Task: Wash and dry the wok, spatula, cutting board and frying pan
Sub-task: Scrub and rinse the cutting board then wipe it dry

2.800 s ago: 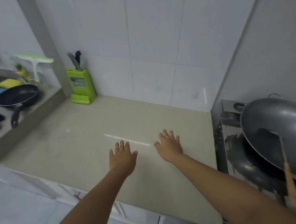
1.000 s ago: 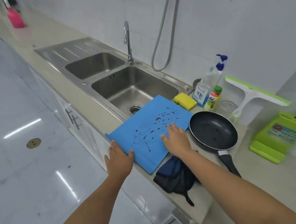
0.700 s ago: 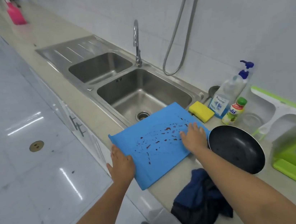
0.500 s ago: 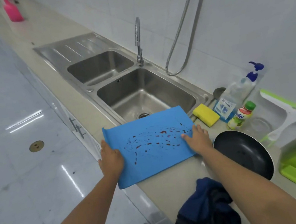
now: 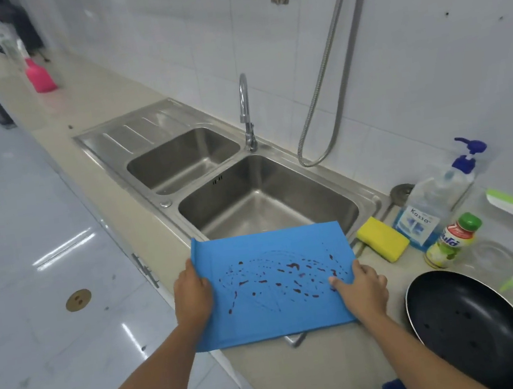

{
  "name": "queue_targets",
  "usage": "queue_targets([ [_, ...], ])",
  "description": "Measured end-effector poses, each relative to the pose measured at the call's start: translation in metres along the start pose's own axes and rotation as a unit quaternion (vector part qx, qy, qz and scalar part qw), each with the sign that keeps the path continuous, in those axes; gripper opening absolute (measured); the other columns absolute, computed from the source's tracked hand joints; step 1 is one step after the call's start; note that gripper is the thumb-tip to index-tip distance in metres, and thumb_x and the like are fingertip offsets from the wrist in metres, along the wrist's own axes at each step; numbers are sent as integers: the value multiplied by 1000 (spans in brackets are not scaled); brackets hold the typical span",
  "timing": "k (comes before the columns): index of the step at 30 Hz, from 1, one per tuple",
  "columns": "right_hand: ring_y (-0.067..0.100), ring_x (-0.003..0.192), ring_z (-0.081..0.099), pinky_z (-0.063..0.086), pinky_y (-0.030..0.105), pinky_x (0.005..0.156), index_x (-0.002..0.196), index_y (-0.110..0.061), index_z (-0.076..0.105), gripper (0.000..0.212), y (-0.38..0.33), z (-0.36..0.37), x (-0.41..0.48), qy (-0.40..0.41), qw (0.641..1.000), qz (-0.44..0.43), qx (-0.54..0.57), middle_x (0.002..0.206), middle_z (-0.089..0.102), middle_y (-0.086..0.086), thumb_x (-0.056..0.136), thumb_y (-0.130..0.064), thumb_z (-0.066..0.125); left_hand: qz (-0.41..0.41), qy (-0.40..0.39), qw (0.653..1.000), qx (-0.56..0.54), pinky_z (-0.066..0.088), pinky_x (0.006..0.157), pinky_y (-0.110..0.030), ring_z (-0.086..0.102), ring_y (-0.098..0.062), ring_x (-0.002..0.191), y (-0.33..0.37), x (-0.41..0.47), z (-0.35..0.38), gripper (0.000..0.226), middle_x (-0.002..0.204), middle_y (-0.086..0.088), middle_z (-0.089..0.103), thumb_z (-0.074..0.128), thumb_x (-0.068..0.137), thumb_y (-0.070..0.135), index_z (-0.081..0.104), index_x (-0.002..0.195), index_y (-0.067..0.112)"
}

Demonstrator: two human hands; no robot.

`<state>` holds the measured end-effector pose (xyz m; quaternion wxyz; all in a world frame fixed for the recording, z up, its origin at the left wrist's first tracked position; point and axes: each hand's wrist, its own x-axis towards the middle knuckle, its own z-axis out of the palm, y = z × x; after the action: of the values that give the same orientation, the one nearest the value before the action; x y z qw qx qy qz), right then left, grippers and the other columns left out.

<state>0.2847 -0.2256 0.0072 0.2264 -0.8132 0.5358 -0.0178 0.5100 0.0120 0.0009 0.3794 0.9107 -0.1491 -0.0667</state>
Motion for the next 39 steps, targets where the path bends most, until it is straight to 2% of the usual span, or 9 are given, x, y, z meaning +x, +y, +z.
queue_targets([
  [7,31,128,33,35,41,105,149,-20,32,83,-45,8,27,38,998,47,36,147,38,6,83,-63,56,43,-47,998,0,43,77,-37,54,-26,89,7,95,-2,49,102,-9,59,41,89,4,44,137,11],
  [12,31,132,30,32,41,109,150,-20,31,83,-101,22,66,67,992,93,50,149,36,6,83,-64,55,61,-104,992,40,42,97,-43,51,-33,117,18,192,3,60,131,-14,53,39,93,9,27,152,9],
  [16,31,130,32,33,39,107,147,-18,35,80,-150,37,92,73,986,137,59,146,39,7,84,-62,56,115,-129,985,29,43,86,-43,55,-34,103,21,270,9,49,114,-14,61,43,87,3,47,135,10],
  [18,31,132,32,33,40,108,147,-17,35,80,-173,42,105,75,984,152,56,146,40,8,84,-60,57,121,-138,982,31,42,81,-41,56,-35,100,21,303,9,47,107,-12,60,44,85,1,48,132,9],
  [22,30,132,32,31,40,107,150,-17,29,81,-213,47,132,76,980,175,59,146,40,8,86,-59,56,129,-167,977,44,45,83,-43,56,-32,101,24,356,14,48,117,-9,54,42,87,3,45,135,9],
  [26,30,127,37,33,38,102,148,-20,33,76,-232,44,159,76,977,194,41,140,44,8,86,-59,56,141,-171,975,24,38,71,-38,55,-28,90,34,394,29,31,95,-8,57,42,84,-2,53,113,3],
  [30,30,125,36,35,41,102,148,-18,32,77,-241,44,185,69,974,209,53,138,45,9,86,-56,58,157,-184,968,63,33,74,-35,46,-23,85,42,419,46,40,96,-13,58,42,89,0,45,129,1],
  [34,30,127,34,37,41,100,149,-19,31,78,-244,46,203,68,971,223,61,139,44,8,86,-54,60,149,-196,968,54,40,79,-44,52,-36,97,41,438,66,50,110,-21,57,40,91,5,36,140,3],
  [39,30,129,32,35,42,103,150,-19,30,79,-240,55,210,74,968,230,72,144,41,8,86,-55,60,112,-210,971,18,46,77,-46,57,-33,91,39,439,72,53,101,-16,59,36,96,13,24,148,14],
])
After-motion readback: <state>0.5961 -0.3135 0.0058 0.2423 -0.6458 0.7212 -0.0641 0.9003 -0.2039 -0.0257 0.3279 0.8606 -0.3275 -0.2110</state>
